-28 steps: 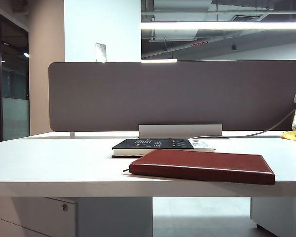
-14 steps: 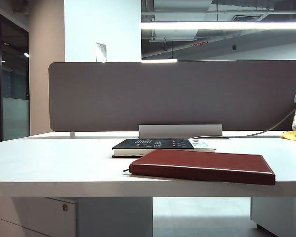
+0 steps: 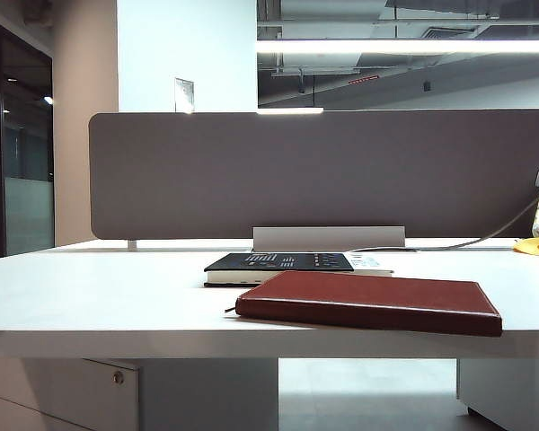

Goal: Pick up the red book and place it on top of the black book.

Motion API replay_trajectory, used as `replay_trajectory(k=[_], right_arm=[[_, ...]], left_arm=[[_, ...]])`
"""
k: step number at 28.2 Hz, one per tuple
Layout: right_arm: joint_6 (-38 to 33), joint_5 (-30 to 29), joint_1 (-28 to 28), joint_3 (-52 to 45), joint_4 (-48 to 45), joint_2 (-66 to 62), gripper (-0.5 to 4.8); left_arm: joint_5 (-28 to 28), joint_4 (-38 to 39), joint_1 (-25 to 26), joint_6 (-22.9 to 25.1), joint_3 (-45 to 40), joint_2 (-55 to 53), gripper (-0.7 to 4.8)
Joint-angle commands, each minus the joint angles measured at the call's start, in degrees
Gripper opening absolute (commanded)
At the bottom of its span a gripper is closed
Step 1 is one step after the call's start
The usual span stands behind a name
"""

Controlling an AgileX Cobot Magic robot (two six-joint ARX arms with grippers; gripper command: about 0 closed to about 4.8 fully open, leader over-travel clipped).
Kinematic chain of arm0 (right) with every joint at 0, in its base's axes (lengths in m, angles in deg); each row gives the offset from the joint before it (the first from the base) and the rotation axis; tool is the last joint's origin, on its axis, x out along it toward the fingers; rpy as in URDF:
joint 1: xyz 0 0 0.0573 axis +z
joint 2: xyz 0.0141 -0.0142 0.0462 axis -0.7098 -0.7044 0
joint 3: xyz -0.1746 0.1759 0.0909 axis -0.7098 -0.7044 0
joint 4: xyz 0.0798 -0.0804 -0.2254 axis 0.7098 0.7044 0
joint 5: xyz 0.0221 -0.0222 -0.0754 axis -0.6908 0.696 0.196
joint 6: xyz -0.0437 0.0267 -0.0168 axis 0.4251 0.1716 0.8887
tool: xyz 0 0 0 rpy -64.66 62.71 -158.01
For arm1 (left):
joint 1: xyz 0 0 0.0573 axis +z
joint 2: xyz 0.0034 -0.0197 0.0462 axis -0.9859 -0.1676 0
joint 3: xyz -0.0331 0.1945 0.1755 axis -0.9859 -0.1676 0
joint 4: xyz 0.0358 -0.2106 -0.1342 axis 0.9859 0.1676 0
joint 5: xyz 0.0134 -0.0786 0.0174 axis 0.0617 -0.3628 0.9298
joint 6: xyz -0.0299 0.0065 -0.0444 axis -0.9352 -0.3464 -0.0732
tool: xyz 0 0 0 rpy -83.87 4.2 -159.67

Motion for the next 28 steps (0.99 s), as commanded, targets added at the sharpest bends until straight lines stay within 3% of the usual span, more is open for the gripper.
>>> replay_trajectory(k=[1, 9, 14, 19, 22, 28], right_arm=[[-0.1, 1.1, 0.0, 3.0, 4.8, -4.3, 1.57], [-0.1, 1.0, 2.7, 12.5, 4.1, -24.4, 1.72], [-0.1, 1.2, 9.0, 17.5, 2.3, -39.2, 1.72], [-0.3, 2.6, 12.7, 17.9, -2.8, -44.7, 1.71], [-0.5, 2.6, 13.0, 17.9, -2.9, -45.7, 1.71], [-1.9, 2.4, 13.0, 17.9, -2.5, -49.3, 1.72]], left_arm=[[-0.7, 0.9, -0.1, 1.1, 0.0, -0.3, 1.29], [-0.9, 1.0, -0.2, 0.9, 0.0, -3.1, 1.23], [-9.7, 1.0, -0.2, 0.9, 0.2, -10.7, 1.1], [-16.9, 0.7, -0.5, 1.3, 0.2, -15.6, 0.93], [-16.9, 0.5, -3.1, 1.9, 0.2, -15.7, 0.81], [-11.1, 0.4, -10.8, 1.3, 0.2, -15.7, 0.79]])
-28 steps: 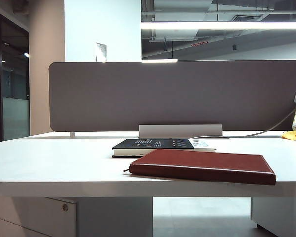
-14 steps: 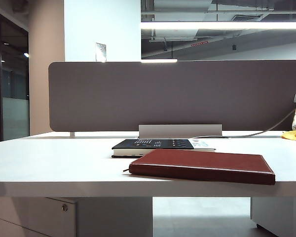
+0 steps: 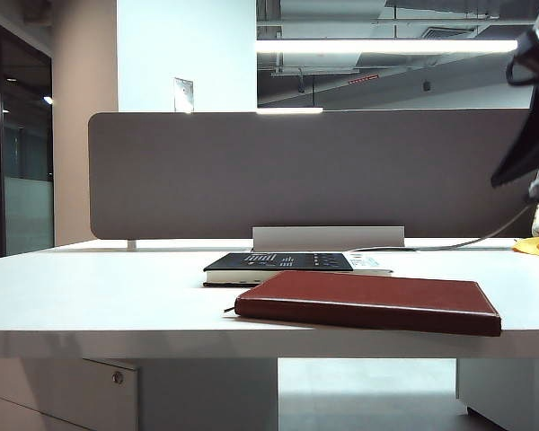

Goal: Pick up the red book and place it on top of the black book.

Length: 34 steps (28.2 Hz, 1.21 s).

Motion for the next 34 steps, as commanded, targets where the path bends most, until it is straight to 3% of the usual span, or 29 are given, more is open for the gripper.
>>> replay_trajectory(k=[1, 7, 10, 18, 21, 29, 34], right_arm=[[-1.2, -0.2, 0.0, 0.2, -0.5, -2.4, 1.72], [-3.4, -1.7, 0.0, 0.2, -1.2, -7.6, 1.87], [-5.4, -2.0, 0.0, 0.2, -2.0, -10.4, 2.22], [-10.8, -6.4, 0.0, 0.2, -5.7, -14.7, 2.27], [-12.6, -7.4, 0.0, 0.2, -5.6, -14.7, 2.53], [-12.9, -7.2, 0.0, -0.3, 0.1, -14.7, 2.56], [-15.0, -7.3, 0.0, -3.5, -2.6, -14.7, 2.56]], left_arm=[[4.0, 0.5, -3.7, -0.6, -0.1, 0.0, 0.79], [8.7, 0.5, -8.3, -1.7, -0.2, 0.0, 0.79], [8.9, 0.8, -8.3, -1.7, -0.2, 0.0, 0.79], [8.8, 0.9, -8.3, -1.6, -0.3, 0.0, 0.79], [8.8, 0.9, -8.3, -1.6, -0.3, 0.0, 0.79], [8.8, 0.9, -8.3, -1.2, -0.3, 0.0, 0.79], [8.6, 0.9, -8.3, -1.2, -0.2, 0.0, 0.79]])
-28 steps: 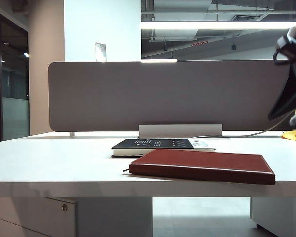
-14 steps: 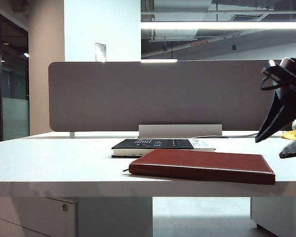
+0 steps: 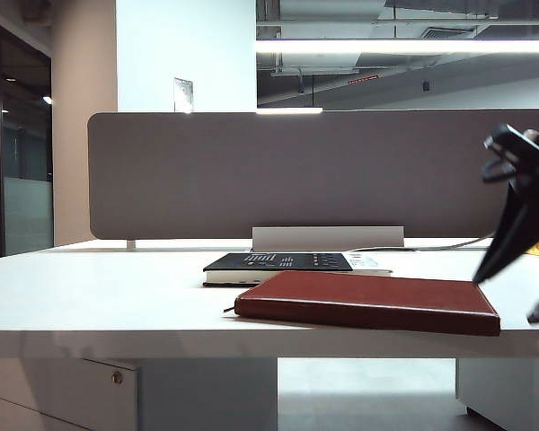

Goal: Pick up the red book and place it on top of the black book.

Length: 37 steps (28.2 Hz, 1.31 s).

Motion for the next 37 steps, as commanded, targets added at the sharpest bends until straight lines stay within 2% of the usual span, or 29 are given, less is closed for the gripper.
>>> replay_trajectory(k=[1, 8, 15, 26, 33, 37], right_arm=[[-3.1, 0.0, 0.0, -2.7, -3.8, 0.1, 2.57], [-12.2, -1.3, 0.0, -9.2, -17.2, 0.1, 2.57], [-13.8, -0.4, 0.0, -10.4, -20.0, 0.0, 2.57], [-28.1, 1.6, -0.3, -22.4, -41.4, 0.0, 2.72], [-31.3, 0.4, -0.3, -22.3, -49.3, -0.2, 2.85], [-31.8, 0.0, -0.3, -22.3, -50.3, -0.2, 2.85]], left_arm=[[-0.1, 0.4, 0.0, 0.3, -0.2, 0.0, 0.79], [-0.5, 0.4, 0.0, 0.3, -0.2, 0.0, 0.79], [-0.5, 0.4, 0.0, 0.3, -0.2, 0.0, 0.8], [-0.7, 0.5, 0.0, 0.3, -0.2, 0.0, 0.8], [-0.7, 0.5, 0.0, 0.3, -0.2, 0.0, 0.8], [-0.7, 0.5, 0.0, 0.3, -0.2, 0.0, 0.8]])
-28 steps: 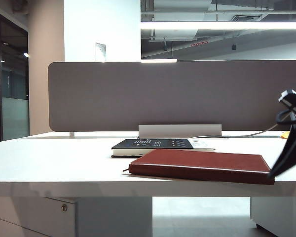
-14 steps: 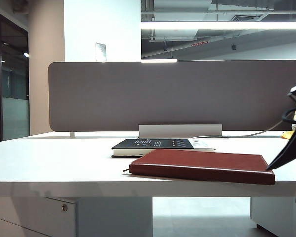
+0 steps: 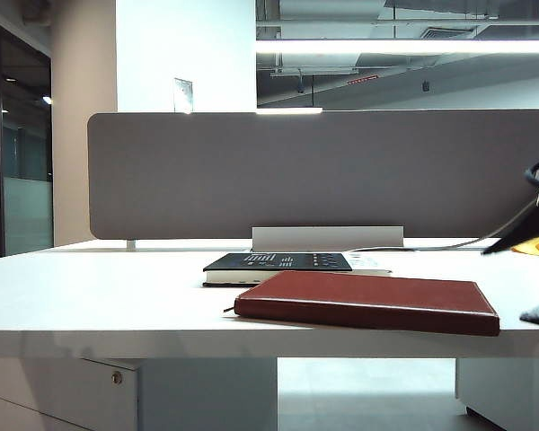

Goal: Pick up the red book and place it on top of the black book.

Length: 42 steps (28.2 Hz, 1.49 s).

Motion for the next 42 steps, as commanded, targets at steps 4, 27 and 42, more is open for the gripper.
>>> replay_trajectory(k=[4, 27, 42], right_arm=[[-0.6, -2.7, 0.0, -0.2, -0.5, 0.1, 2.85], [-1.6, 4.7, 0.0, -0.1, 3.7, -3.2, 2.84], [-3.4, 3.5, 0.0, 0.1, -9.2, -16.5, 2.84]], left_arm=[[-1.0, 0.4, 0.0, 0.3, -0.2, 0.0, 0.8], [-1.1, 0.4, 0.0, 0.8, -0.2, 0.0, 0.8], [-1.1, 0.4, 0.0, 0.9, -0.2, 0.0, 0.8]])
